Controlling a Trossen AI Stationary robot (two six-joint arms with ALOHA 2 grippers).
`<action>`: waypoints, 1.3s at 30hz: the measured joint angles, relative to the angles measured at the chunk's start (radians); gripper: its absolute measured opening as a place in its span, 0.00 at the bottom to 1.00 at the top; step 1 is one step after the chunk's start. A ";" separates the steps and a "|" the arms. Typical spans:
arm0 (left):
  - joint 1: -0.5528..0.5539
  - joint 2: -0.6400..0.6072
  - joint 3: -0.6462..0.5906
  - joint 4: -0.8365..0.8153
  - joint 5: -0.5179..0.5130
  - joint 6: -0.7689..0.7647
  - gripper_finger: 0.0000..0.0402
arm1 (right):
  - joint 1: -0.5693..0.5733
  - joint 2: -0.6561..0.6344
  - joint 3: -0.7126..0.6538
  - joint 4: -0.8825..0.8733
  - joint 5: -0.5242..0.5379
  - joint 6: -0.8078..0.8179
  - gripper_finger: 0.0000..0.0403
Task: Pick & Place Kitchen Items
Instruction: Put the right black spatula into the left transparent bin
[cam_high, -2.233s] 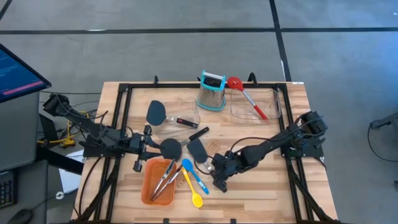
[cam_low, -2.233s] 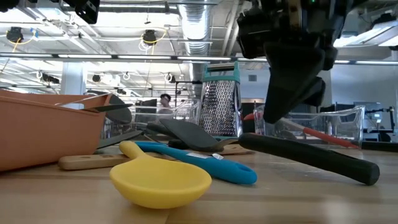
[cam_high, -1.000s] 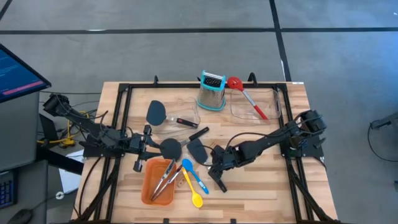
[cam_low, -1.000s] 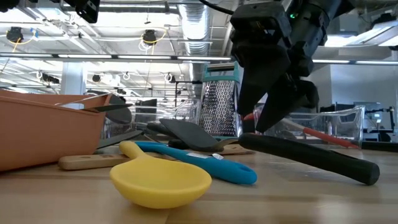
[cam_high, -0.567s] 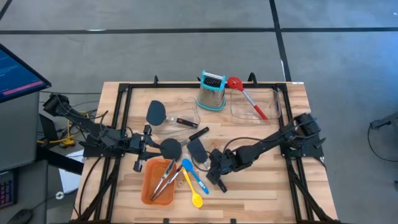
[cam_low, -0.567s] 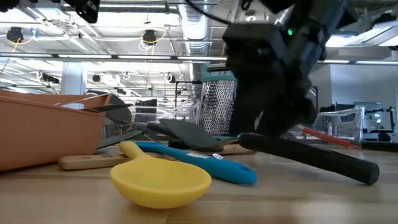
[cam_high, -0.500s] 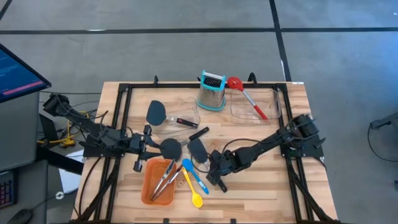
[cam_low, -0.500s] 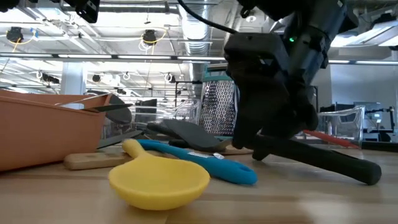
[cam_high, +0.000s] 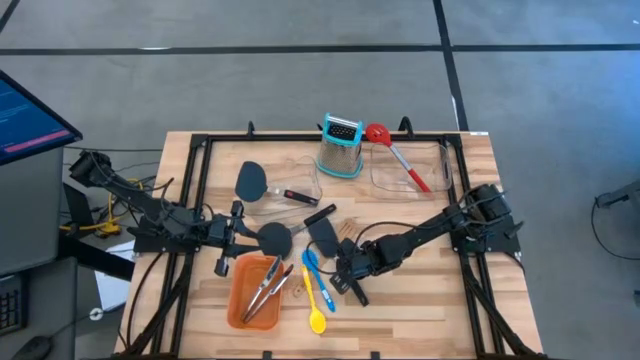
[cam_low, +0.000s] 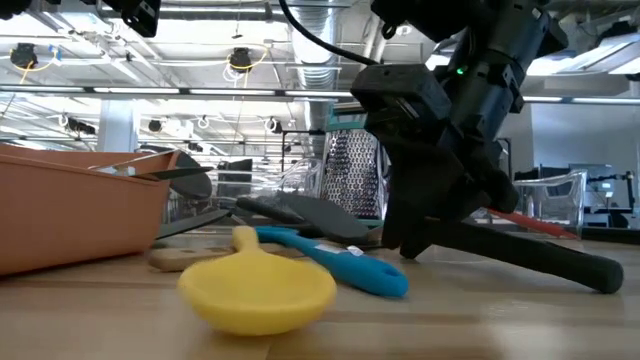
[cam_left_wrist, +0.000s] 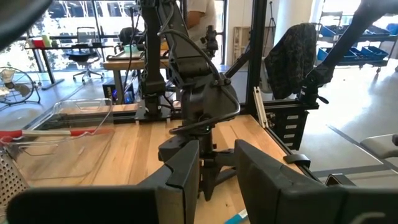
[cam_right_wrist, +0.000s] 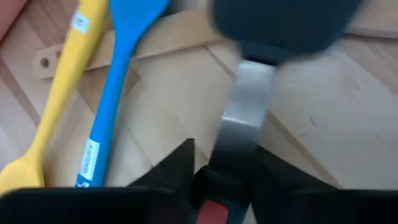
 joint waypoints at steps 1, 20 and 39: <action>0.000 0.000 0.000 0.000 0.000 0.000 0.22 | -0.003 0.000 0.000 -0.004 -0.004 0.000 0.22; 0.000 0.000 0.000 0.001 0.000 0.000 0.22 | -0.005 -0.193 0.018 -0.072 -0.005 -0.087 0.00; 0.000 0.000 0.000 0.008 0.000 0.000 0.22 | -0.202 -0.425 0.020 0.209 0.255 -0.605 0.00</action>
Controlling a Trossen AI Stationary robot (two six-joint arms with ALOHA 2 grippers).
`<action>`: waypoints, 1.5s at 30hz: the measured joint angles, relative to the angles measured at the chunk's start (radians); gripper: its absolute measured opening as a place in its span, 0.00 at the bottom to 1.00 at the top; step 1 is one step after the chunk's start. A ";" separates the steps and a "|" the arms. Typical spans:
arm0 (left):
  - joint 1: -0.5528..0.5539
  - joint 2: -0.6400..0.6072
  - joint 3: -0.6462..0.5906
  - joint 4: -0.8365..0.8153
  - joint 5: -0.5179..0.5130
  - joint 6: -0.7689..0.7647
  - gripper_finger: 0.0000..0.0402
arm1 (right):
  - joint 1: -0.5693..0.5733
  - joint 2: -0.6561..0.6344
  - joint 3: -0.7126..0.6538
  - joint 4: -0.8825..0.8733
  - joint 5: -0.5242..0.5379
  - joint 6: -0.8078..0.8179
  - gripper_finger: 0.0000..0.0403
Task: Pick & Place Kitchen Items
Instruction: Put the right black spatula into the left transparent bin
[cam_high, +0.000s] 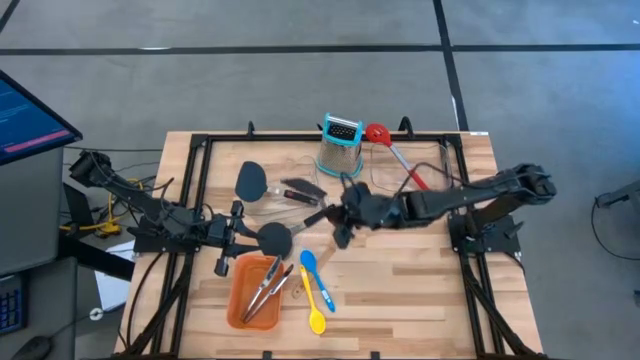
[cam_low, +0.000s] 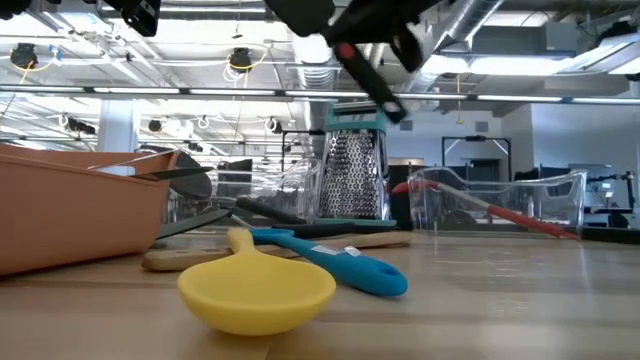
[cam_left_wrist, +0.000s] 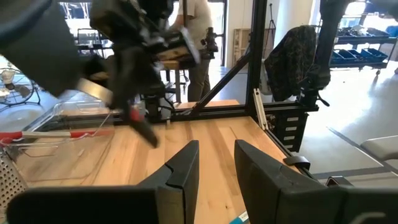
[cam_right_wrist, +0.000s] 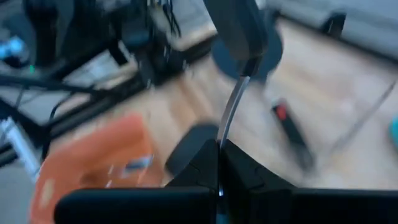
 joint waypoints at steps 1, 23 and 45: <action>0.000 0.000 0.000 0.000 0.000 0.000 0.22 | -0.020 0.004 0.000 0.036 -0.001 -0.033 0.00; 0.000 0.000 0.000 0.014 0.000 0.008 0.22 | -0.315 0.412 0.408 0.163 -0.333 -0.348 0.00; 0.000 0.000 0.000 0.007 0.000 0.008 0.22 | -0.426 0.696 0.638 -0.134 -0.527 -0.364 0.00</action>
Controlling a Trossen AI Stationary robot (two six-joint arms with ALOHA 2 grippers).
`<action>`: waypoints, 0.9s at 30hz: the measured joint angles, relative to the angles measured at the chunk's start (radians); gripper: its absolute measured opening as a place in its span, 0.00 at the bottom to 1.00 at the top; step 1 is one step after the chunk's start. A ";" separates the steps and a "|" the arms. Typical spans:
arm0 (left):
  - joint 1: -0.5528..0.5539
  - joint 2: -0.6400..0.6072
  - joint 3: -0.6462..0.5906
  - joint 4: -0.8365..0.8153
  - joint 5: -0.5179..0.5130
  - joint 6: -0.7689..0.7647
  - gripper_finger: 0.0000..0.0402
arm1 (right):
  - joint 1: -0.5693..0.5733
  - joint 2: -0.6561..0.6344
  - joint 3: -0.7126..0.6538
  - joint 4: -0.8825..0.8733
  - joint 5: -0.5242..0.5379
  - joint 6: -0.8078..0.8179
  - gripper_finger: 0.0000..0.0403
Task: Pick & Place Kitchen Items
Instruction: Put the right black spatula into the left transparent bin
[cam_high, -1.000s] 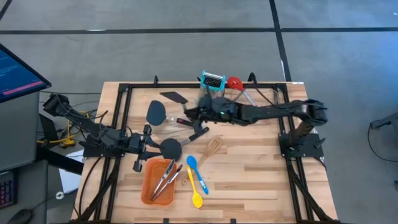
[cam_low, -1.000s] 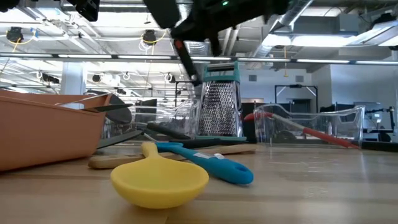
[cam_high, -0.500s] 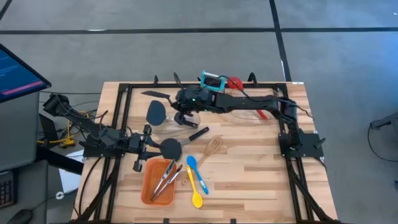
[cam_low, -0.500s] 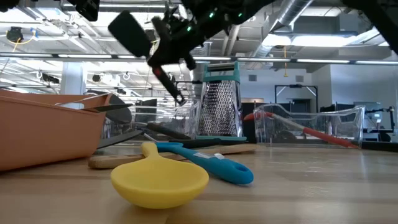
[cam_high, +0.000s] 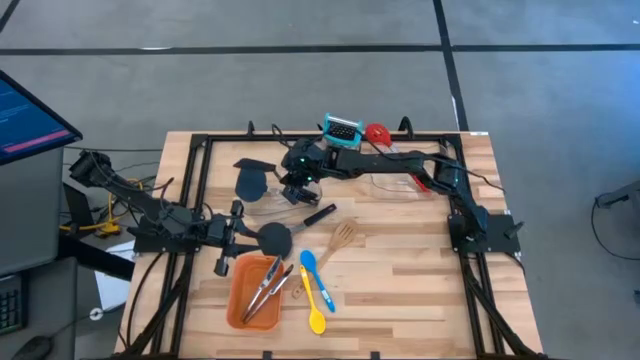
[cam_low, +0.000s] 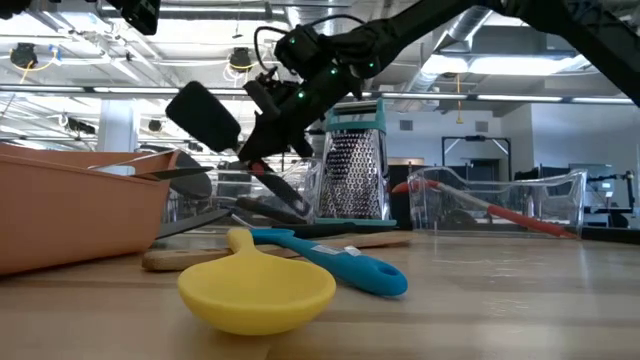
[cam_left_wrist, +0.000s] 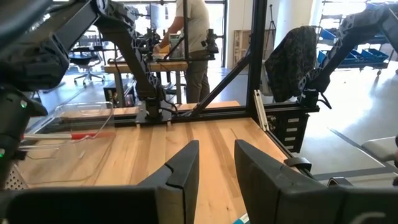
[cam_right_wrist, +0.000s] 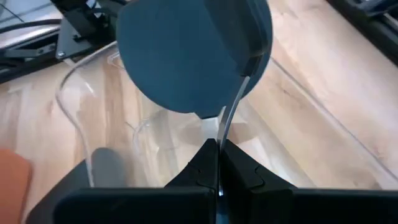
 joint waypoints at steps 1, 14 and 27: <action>0.000 0.000 0.000 0.000 0.000 0.000 0.22 | 0.000 -0.002 0.000 -0.002 0.000 0.000 0.00; 0.000 0.000 0.000 0.000 0.000 0.000 0.22 | -0.012 -0.004 0.002 -0.039 -0.027 0.026 0.00; 0.000 0.000 0.000 0.000 0.000 0.000 0.22 | -0.005 -0.004 0.022 -0.054 -0.024 -0.009 0.24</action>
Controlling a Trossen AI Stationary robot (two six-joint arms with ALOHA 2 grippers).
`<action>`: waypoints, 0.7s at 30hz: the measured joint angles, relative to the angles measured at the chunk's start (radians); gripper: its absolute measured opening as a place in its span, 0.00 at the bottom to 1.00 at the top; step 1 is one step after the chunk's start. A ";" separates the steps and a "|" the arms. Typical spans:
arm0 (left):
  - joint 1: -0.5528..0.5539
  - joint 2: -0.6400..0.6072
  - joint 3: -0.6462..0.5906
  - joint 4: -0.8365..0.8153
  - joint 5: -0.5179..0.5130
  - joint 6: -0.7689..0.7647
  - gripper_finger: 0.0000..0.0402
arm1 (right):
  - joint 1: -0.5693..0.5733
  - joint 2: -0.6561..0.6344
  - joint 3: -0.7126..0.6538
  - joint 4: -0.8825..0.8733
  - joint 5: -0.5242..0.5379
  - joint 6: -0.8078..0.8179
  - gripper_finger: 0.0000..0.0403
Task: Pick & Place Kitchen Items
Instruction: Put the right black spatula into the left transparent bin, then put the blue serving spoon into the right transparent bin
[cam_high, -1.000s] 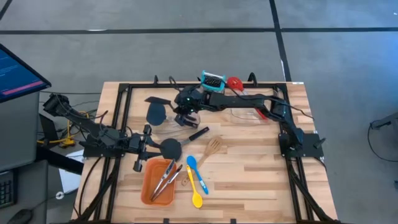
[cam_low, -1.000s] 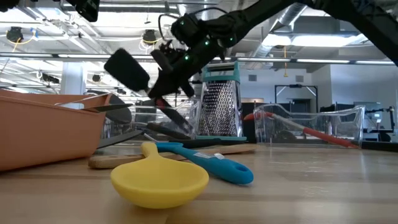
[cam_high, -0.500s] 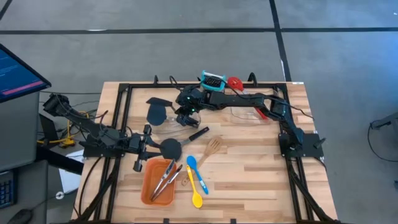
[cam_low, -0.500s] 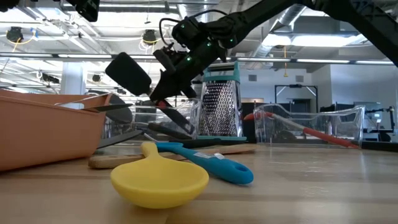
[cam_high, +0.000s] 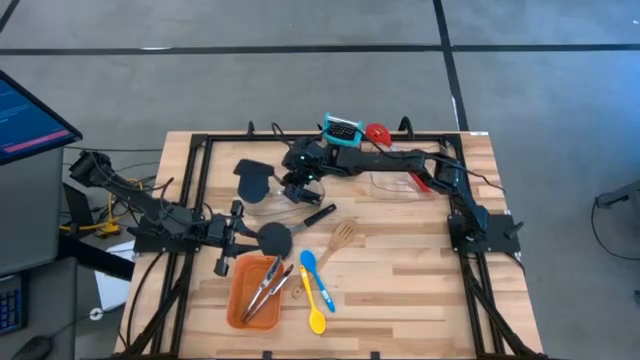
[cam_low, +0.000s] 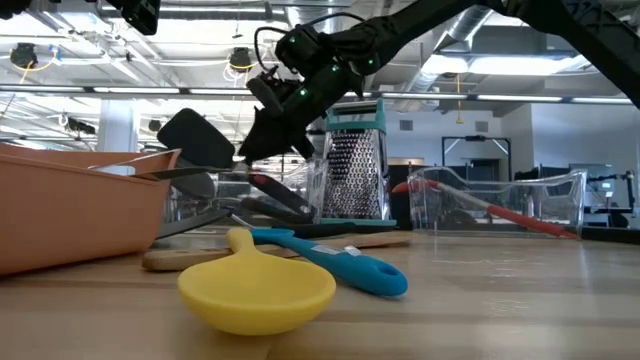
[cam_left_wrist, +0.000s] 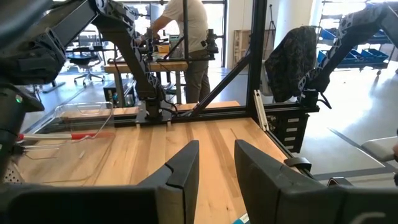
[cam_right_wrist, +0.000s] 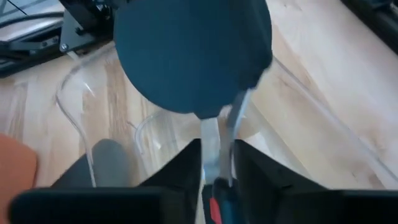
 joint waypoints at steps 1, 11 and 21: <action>0.000 0.000 0.000 0.000 0.000 0.000 0.22 | 0.000 0.000 0.014 -0.009 0.000 -0.002 0.28; 0.000 0.000 0.000 -0.004 0.000 0.000 0.22 | 0.000 -0.002 0.294 -0.418 0.000 -0.100 0.58; 0.000 0.000 0.000 -0.023 0.000 0.000 0.22 | 0.123 -0.037 0.382 -0.879 0.092 -0.124 0.39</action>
